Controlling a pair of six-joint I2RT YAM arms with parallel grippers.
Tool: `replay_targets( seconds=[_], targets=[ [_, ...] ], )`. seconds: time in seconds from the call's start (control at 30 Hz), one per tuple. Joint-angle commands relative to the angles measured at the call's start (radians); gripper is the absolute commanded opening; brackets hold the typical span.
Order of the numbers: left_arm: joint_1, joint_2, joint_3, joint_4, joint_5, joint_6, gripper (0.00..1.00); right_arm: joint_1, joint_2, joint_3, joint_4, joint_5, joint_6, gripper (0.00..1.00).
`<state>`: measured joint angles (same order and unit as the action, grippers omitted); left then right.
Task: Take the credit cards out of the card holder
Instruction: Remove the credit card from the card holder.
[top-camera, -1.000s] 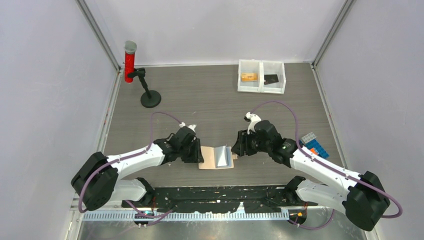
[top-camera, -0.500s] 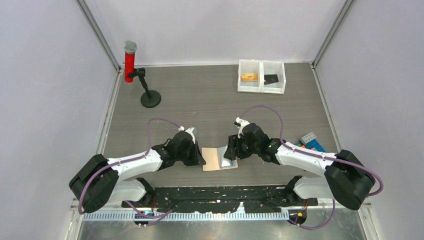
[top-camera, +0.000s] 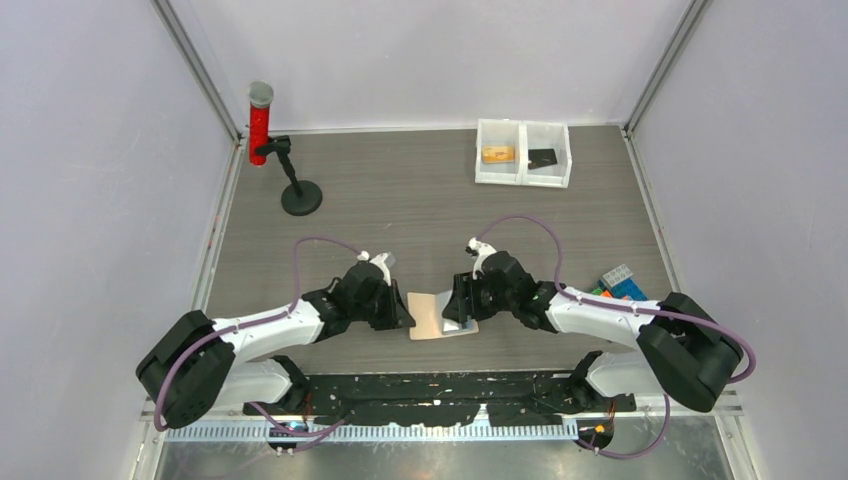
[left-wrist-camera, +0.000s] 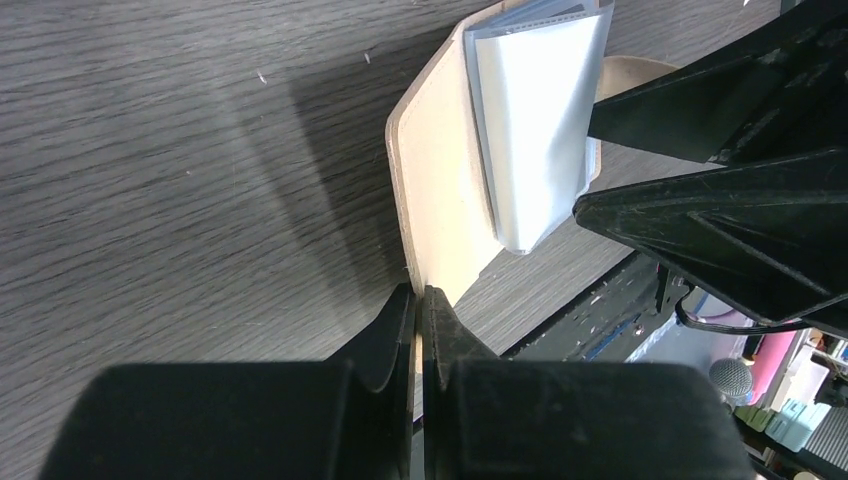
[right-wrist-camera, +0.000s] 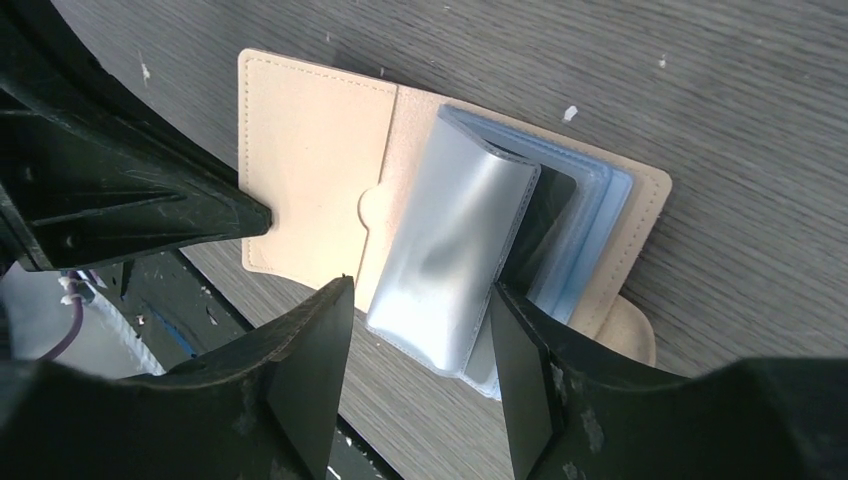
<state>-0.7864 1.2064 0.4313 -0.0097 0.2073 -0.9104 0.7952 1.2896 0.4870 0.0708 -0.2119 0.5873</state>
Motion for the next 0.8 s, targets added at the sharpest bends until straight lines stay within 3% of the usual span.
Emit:
replay_targets(
  seconds=[0.0, 0.37, 0.5, 0.77],
  targets=[
    [-0.006, -0.007, 0.004, 0.053, 0.009, -0.004, 0.0, 0.008, -0.006, -0.005, 0.096, -0.046, 0.018, 0.59],
    [-0.009, 0.006, -0.002, 0.068, 0.01, -0.018, 0.0, 0.079, 0.024, 0.015, 0.257, -0.148, 0.067, 0.58],
    [-0.013, -0.001, -0.004, 0.065, 0.006, -0.023, 0.06, 0.089, 0.032, 0.02, 0.266, -0.17, 0.065, 0.58],
    [-0.013, -0.044, 0.001, 0.029, -0.027, -0.036, 0.48, 0.09, 0.038, 0.003, 0.287, -0.179, 0.05, 0.5]
  ],
)
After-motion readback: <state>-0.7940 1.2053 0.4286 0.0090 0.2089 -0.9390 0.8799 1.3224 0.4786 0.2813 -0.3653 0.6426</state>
